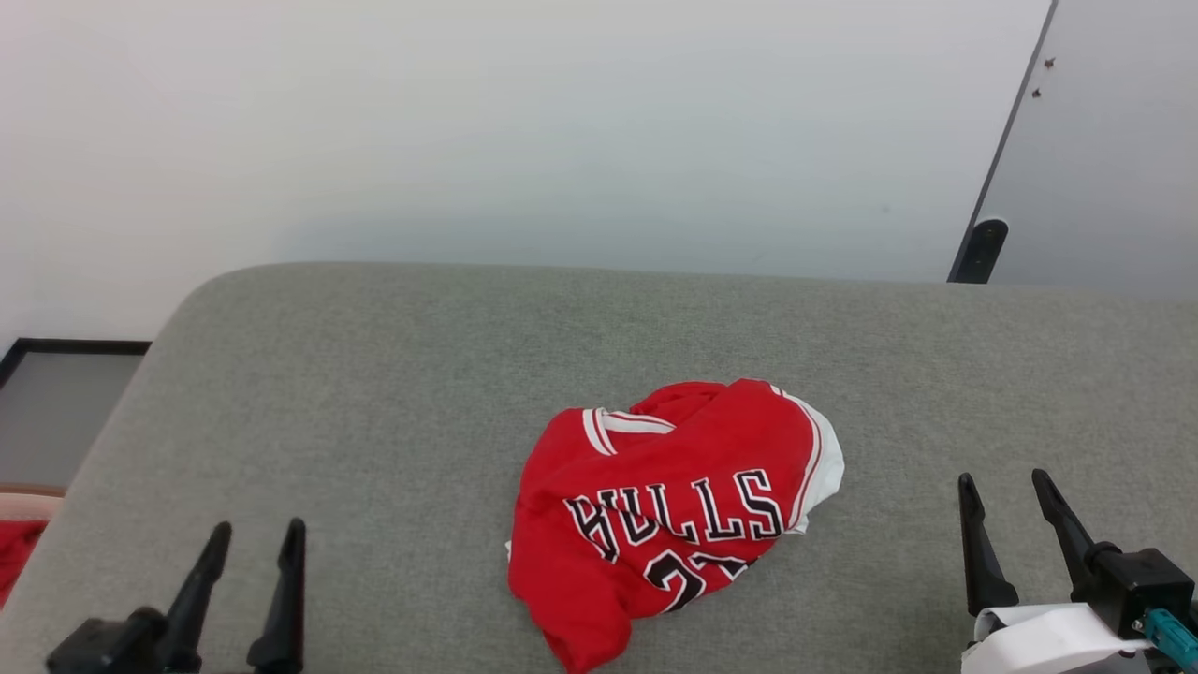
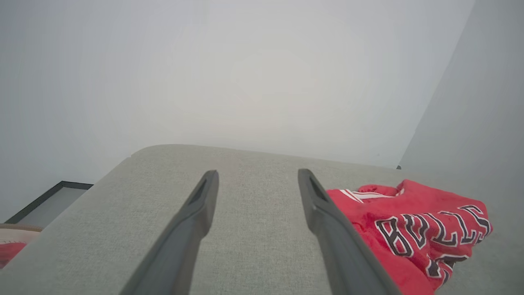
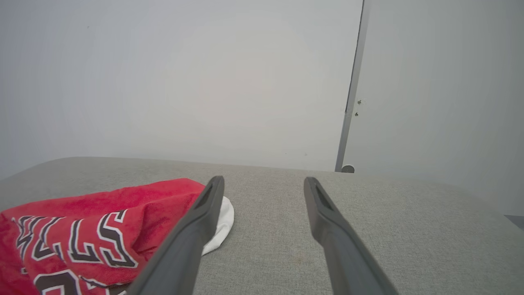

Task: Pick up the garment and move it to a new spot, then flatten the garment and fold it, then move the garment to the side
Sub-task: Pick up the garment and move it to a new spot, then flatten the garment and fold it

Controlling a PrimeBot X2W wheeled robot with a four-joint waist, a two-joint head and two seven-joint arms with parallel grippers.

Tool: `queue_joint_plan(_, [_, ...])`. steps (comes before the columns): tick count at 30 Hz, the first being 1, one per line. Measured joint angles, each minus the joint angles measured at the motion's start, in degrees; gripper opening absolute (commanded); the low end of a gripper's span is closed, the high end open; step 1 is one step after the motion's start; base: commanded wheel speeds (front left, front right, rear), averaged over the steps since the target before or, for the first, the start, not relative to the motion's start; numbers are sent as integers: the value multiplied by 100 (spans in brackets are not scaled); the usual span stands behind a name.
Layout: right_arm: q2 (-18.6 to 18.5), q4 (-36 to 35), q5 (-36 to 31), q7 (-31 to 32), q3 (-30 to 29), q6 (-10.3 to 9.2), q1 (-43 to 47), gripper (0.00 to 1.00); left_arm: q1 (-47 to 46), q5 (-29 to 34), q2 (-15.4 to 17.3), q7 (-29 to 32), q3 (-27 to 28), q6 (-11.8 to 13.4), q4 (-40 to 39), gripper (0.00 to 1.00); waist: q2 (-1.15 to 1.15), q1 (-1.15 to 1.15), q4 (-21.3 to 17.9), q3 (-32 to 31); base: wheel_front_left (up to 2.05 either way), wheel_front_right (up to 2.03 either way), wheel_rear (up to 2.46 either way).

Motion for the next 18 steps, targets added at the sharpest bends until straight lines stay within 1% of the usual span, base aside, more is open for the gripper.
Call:
queue_joint_plan(1, [8, -8, -8, -4, -4, 0, 3, 100, -1, -15, -38, -73, 29, 3, 22, 100, 0, 0, 10, -6, 0, 0, 0])
queue_joint_plan(9, [43, -30, -49, 40, 49, 0, 12, 100, -94, 56, -1, -197, -23, -11, 149, 100, 0, 0, 59, 24, 0, 0, 0])
queue_joint_plan(11, [20, -22, -49, 100, 97, 0, 4, 100, -153, 53, 0, -207, 30, 31, 177, 100, 0, 0, 91, 34, 0, 0, 0])
queue_joint_plan(15, [-149, -1, 87, 524, 207, 0, -101, 100, -320, 5, 67, -133, 129, 111, 224, 100, 0, 0, 216, 49, 0, 0, 0])
queue_joint_plan(18, [-409, 35, 316, 1045, 372, 0, -337, 100, -453, 32, 164, -47, 112, 134, 219, 100, 0, 0, 350, 67, 0, 0, 0])
